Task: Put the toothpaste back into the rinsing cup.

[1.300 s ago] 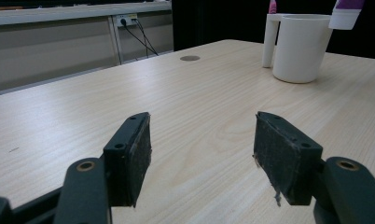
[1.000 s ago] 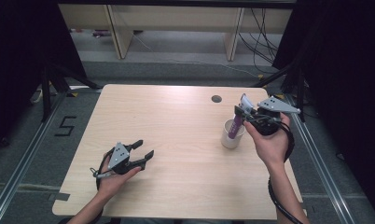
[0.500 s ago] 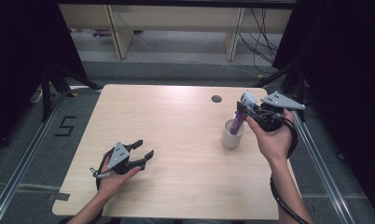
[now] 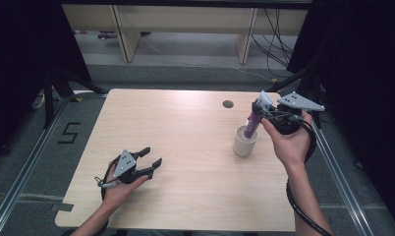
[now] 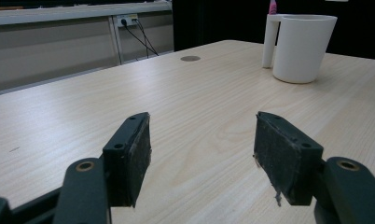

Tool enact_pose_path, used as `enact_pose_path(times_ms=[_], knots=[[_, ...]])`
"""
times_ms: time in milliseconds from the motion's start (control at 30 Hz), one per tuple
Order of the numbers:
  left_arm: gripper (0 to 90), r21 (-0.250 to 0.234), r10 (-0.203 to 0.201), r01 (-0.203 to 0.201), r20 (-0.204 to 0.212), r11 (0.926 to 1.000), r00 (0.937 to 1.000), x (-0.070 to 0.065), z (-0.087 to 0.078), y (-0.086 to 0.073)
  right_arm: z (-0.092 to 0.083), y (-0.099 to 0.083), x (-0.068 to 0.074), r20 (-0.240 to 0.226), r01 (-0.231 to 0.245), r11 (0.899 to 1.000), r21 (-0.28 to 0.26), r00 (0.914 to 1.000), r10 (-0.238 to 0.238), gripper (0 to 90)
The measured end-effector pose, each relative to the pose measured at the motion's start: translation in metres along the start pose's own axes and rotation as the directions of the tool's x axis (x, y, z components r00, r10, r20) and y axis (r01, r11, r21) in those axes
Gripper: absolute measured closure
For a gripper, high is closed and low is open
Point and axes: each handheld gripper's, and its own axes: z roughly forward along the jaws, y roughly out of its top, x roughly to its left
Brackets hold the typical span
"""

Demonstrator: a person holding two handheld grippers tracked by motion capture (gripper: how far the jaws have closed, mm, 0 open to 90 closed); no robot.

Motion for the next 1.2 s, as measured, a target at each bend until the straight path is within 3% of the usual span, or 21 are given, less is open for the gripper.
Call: enact_pose_path(times_ms=[133,200,333,400,433,600,633,667,700,1133,1200], knots=[[36.2,0.001,0.000,0.000,0.000,1.0000,1.0000,0.000,0.000,0.000,0.001,0.001,-0.001,0.006,-0.014,1.000,-0.003,0.9999,0.014,77.6],[36.2,0.000,0.000,0.000,0.000,1.0000,1.0000,0.000,0.000,0.000,0.002,0.001,-0.003,0.012,0.009,1.000,-0.005,0.9999,-0.009,77.6],[36.1,0.001,0.000,0.000,-0.001,1.0000,1.0000,0.000,0.000,0.000,0.003,0.001,-0.002,0.016,-0.009,1.000,0.004,0.9998,0.009,77.6],[36.1,0.001,0.000,0.000,-0.001,1.0000,1.0000,0.000,0.000,0.000,0.005,0.001,-0.003,0.018,-0.001,1.000,-0.004,0.9998,0.001,77.6],[36.1,0.001,0.000,0.000,-0.001,1.0000,1.0000,0.000,0.000,0.000,0.005,0.001,-0.005,0.026,0.025,1.000,-0.012,0.9993,-0.025,77.6],[36.1,0.001,0.000,0.000,-0.001,1.0000,1.0000,0.000,0.000,0.000,0.007,0.001,-0.005,0.028,0.001,1.000,-0.007,0.9996,-0.001,77.6],[36.1,0.001,0.000,0.000,-0.001,1.0000,1.0000,0.000,0.000,0.000,0.007,0.000,-0.005,0.030,0.005,1.000,-0.006,0.9995,-0.005,77.5],[36.1,0.001,0.000,0.000,-0.001,1.0000,1.0000,0.000,0.000,0.000,0.008,0.000,-0.007,0.044,0.039,0.999,-0.018,0.9983,-0.038,77.5],[36.0,0.001,-0.001,0.001,-0.001,1.0000,1.0000,0.000,0.000,0.000,0.008,0.000,-0.006,0.042,0.013,1.000,-0.010,0.9990,-0.012,77.6],[36.0,0.001,0.000,0.000,0.000,1.0000,1.0000,0.000,0.000,0.000,0.021,-0.008,-0.010,0.069,0.041,0.999,0.000,0.9968,-0.041,77.5],[35.9,0.001,0.001,-0.001,0.000,1.0000,1.0000,0.000,0.000,0.000,0.023,-0.011,-0.009,0.082,0.017,1.000,-0.005,0.9964,-0.017,77.5]])
